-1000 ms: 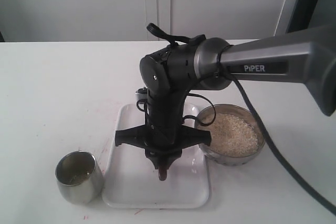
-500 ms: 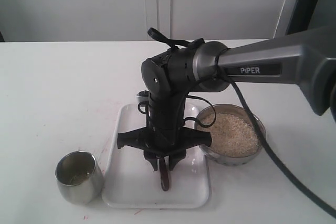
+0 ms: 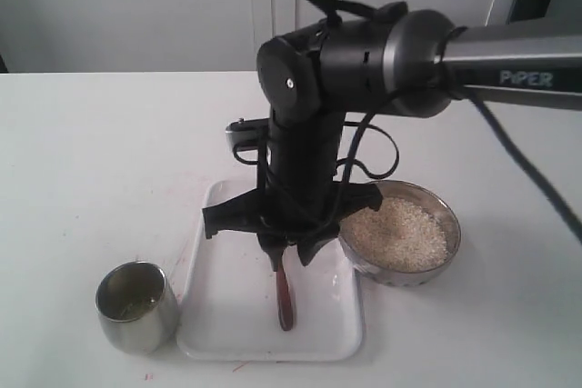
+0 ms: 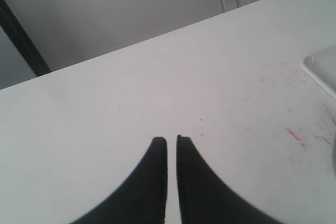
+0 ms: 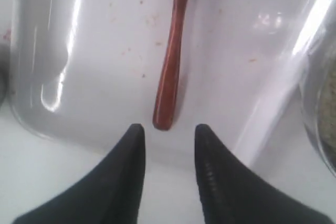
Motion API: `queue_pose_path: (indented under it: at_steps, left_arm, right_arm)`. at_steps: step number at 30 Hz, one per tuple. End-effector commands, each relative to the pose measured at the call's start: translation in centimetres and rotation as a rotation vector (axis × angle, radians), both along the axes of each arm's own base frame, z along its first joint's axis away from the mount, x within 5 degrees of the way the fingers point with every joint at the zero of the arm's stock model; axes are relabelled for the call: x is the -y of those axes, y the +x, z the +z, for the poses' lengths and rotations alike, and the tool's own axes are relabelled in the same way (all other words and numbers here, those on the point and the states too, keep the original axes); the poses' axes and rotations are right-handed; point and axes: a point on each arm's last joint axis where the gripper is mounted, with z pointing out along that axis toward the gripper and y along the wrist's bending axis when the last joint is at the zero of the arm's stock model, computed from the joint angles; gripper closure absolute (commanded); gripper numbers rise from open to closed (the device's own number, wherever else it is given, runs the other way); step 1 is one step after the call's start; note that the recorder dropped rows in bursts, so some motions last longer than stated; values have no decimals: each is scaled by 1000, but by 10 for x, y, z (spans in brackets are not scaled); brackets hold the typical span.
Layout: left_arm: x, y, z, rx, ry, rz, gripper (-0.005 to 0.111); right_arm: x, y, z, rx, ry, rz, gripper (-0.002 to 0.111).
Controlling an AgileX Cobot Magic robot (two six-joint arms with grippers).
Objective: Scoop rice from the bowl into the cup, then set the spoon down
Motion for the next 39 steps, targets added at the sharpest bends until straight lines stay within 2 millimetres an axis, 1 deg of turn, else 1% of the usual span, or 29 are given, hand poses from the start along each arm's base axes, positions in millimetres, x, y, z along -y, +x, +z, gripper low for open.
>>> queue_pose_path:
  at_steps: [1,6,7,10,11,12,13,16,19,21,25,26,27,28,30,32,34,36,39]
  left_arm:
    - [0,0,3,11,-10,-8,92]
    - [0,0,3,11,-10,-8,92]
    - [0,0,3,11,-10,-8,92]
    - [0,0,3,11,-10,-8,92]
    - [0,0,3,11,-10,-8,92]
    - [0,0,3,11,-10,-8,92]
    - [0,0,3,11,-10,-8,92]
    - [0,0,3,11,-10,-8,92]
    - [0,0,3,11,-10,-8,92]
    - [0,0,3,11,-10,-8,92]
    - [0,0,3,11,-10,-8,92]
    - [0,0,3,11,-10,-8,92]
    - [0,0,3,11,-10,-8,92]
    - [0,0,3,11,-10,-8,92]
    - [0,0,3,11,-10,-8,92]
    - [0,0,3,11,-10,-8,92]
    - [0,0,3,11,-10,-8,92]
    - [0,0,3,11,-10,-8,92]
    - [0,0,3,11,-10,-8,92]
  right_arm:
    - [16,-15,35,19,-64,107,82]
    - [32,-36,59,78,-105,138,96]
    - [40,-47,67,96,-95,149,102]
    - [52,-64,75,118,-82,163,108]
    - [56,-69,76,124,-77,163,108]
    - [64,-80,81,140,-69,171,108]
    - [68,-85,83,145,-67,176,108]
    - [90,-115,93,187,-46,209,108]
    - [105,-136,97,215,-34,250,108]
    - [120,-160,101,247,8,267,108]
    - [140,-194,105,298,96,262,108]
    - [146,-207,106,317,139,260,108]
    - [155,-224,108,348,198,255,108]
    - [158,-230,108,368,216,254,108]
    - [173,-250,109,476,280,249,108]
    - [179,-258,111,542,317,244,108]
    - [181,-260,114,595,346,239,108]
    - [180,-257,119,663,369,232,108]
    - [181,-255,120,687,358,241,108]
